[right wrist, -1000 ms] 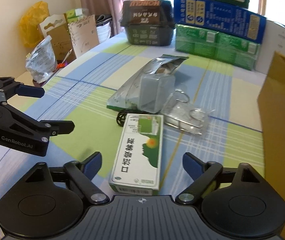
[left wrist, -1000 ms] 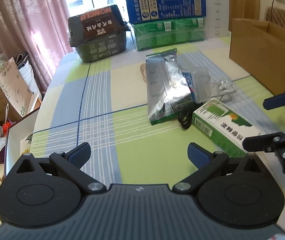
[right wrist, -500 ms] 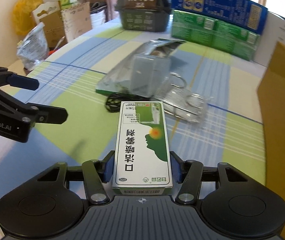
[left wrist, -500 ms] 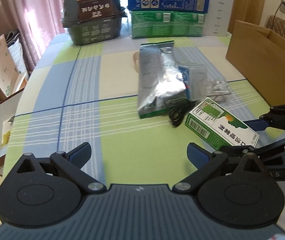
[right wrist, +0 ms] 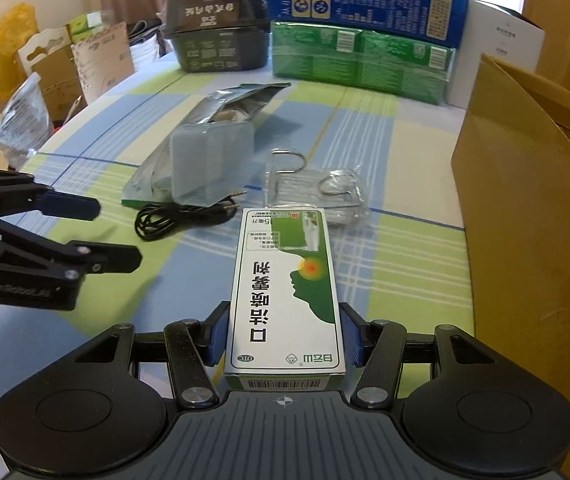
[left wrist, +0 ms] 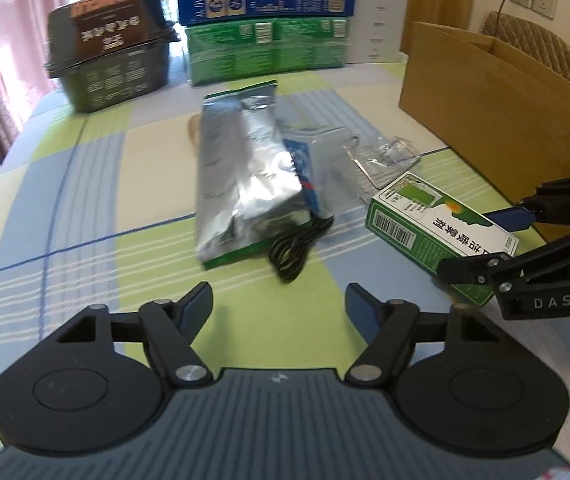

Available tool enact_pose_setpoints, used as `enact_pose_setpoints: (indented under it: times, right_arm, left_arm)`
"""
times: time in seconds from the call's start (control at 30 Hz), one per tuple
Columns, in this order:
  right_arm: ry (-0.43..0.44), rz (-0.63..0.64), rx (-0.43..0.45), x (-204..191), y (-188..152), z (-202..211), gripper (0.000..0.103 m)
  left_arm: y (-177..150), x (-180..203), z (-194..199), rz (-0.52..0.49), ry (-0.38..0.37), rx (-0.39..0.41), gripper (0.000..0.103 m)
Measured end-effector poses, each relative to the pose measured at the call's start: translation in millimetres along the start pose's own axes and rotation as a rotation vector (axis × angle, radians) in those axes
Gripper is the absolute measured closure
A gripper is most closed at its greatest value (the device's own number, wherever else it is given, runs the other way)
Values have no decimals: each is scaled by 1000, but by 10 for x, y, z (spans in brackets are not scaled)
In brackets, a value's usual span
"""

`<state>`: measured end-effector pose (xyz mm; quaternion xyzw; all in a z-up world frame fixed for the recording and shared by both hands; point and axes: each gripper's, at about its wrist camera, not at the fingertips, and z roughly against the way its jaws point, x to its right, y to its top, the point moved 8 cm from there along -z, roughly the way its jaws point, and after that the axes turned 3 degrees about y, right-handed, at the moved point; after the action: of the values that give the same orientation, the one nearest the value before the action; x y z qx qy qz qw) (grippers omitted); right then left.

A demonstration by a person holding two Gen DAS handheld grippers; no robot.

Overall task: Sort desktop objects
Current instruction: 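Grasp the green-white medicine box with the right tool while the left tool grasps the black cable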

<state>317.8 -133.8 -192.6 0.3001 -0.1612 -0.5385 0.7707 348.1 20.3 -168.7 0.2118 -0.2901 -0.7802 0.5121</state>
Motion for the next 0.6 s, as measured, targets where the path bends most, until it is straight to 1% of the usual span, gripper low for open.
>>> enact_pose_setpoints:
  times: [0.07,0.13,0.33,0.37,0.43,0.47,0.5,0.57,0.6]
  right_arm:
    - [1,2,-3,7,2,-6,50]
    - [1,1,-4,15,5,-13,50]
    - [5,-17,-5,54,9,-31,50]
    - [7,-20,-8,59,8,-35,50]
    - [6,-23,-12,52,-2,-38,50]
    - [4,-22,-12,46,-3,-37,50]
    - [5,-21,-12,37,-6,-36,50]
    - [10,-21,-13,15,-16,-25,51]
    - [11,-21,-13,8,-28,-15,51]
  left_arm:
    - [42,32,-67,-1,-15,7,43]
    - [79,50,-143,3,-26,7,52]
    - [160,108,-324,12,-43,3,52]
    - [161,118,-349,9,-40,0,54]
    - [151,136,-384,10,-30,-13,74]
    - [146,142,-381,7,-22,-11,78]
    - [141,150,-372,5,-26,-15,85]
    - [132,155,-338,21,-39,-24,86]
    - [125,154,-310,33,-40,-25,89]
